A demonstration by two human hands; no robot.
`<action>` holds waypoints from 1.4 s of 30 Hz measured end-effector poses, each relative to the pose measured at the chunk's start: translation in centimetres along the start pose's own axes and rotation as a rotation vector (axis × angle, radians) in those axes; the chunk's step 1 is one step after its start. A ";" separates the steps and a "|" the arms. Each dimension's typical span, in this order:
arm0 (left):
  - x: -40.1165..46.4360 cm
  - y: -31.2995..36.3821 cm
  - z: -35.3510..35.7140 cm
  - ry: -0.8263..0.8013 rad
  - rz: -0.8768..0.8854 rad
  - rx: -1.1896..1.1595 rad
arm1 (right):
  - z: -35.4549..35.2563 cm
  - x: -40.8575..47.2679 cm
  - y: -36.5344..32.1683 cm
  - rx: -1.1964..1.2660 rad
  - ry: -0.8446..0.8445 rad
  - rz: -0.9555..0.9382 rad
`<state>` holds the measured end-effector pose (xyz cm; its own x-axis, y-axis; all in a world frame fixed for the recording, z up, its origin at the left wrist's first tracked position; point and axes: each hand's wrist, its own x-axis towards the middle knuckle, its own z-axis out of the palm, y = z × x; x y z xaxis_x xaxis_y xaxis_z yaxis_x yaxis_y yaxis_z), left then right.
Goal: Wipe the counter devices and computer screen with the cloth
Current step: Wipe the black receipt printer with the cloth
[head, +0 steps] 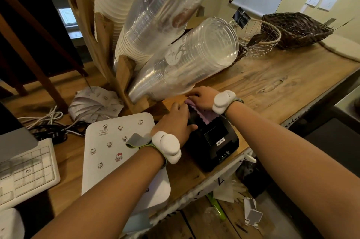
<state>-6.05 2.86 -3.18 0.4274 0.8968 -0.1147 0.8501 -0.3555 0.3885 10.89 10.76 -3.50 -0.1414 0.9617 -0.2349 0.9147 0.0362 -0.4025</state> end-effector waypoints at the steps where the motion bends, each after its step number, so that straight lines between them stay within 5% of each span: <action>1: 0.0 0.0 0.0 0.002 0.000 -0.004 | -0.1 0.4 0.4 0.034 -0.008 0.047; 6: 0.1 -0.1 0.2 0.027 0.006 -0.014 | 0.7 1.2 0.1 -0.024 -0.101 0.172; 17: 0.0 0.0 0.2 0.065 0.010 -0.007 | 1.1 -1.5 -1.3 -0.023 0.024 -0.139; 25: 0.5 -0.4 0.4 0.022 0.051 -0.065 | 0.4 -1.7 2.6 0.465 0.046 0.123; 42: 0.8 -0.2 0.5 -0.011 0.035 0.033 | 5.2 -12.6 7.8 0.622 0.323 0.284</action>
<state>-5.70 3.48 -3.85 0.4601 0.8808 -0.1116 0.8442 -0.3950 0.3624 17.84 -2.51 -8.32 0.2732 0.9465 -0.1720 0.5032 -0.2930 -0.8130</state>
